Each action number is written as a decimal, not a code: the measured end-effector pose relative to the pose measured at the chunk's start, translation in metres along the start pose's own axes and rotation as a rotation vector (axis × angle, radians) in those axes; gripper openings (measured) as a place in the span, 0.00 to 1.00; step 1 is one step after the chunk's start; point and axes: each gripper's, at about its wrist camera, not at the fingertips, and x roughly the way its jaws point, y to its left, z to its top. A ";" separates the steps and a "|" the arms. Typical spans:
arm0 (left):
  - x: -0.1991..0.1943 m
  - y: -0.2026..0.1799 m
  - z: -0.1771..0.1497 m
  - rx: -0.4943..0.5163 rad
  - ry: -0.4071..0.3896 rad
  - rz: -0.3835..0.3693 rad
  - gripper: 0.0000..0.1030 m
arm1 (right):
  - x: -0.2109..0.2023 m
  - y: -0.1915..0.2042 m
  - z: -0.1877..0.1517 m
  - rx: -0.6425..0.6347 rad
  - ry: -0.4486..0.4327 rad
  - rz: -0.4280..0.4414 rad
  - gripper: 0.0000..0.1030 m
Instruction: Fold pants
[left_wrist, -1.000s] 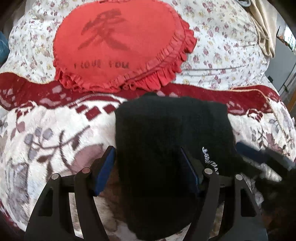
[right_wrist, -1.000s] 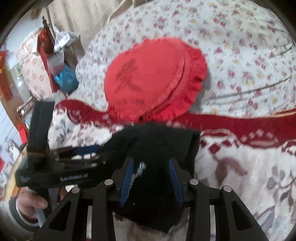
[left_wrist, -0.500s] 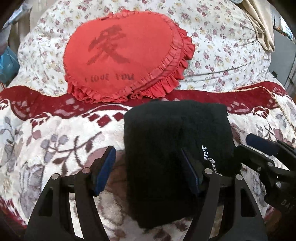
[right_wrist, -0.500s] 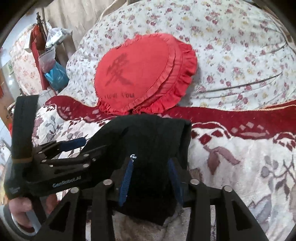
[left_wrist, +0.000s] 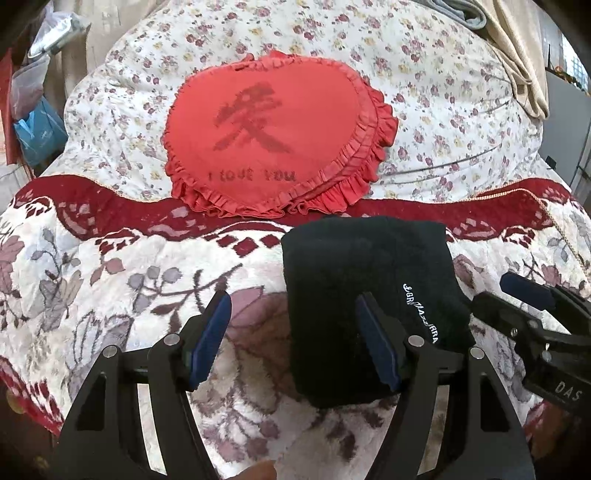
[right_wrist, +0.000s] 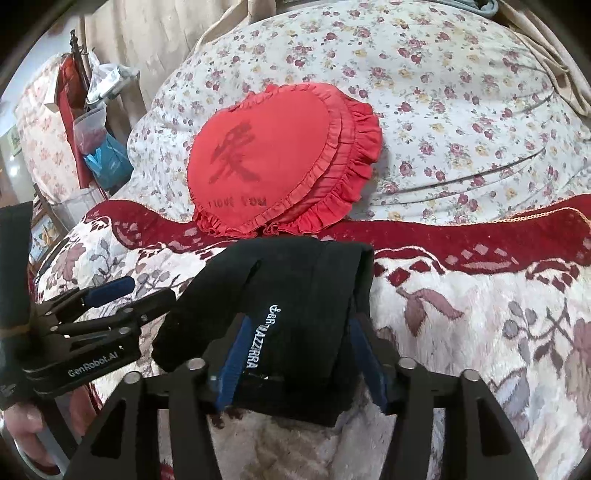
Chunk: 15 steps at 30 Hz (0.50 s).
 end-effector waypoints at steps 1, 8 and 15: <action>-0.002 0.000 0.000 -0.001 -0.004 0.002 0.68 | -0.002 0.001 -0.001 -0.003 -0.004 0.000 0.63; -0.014 0.001 -0.003 0.004 -0.025 0.019 0.68 | -0.011 0.004 -0.006 0.005 -0.009 0.009 0.64; -0.017 0.002 -0.006 0.002 -0.024 0.019 0.68 | -0.013 0.009 -0.011 -0.002 -0.002 0.015 0.64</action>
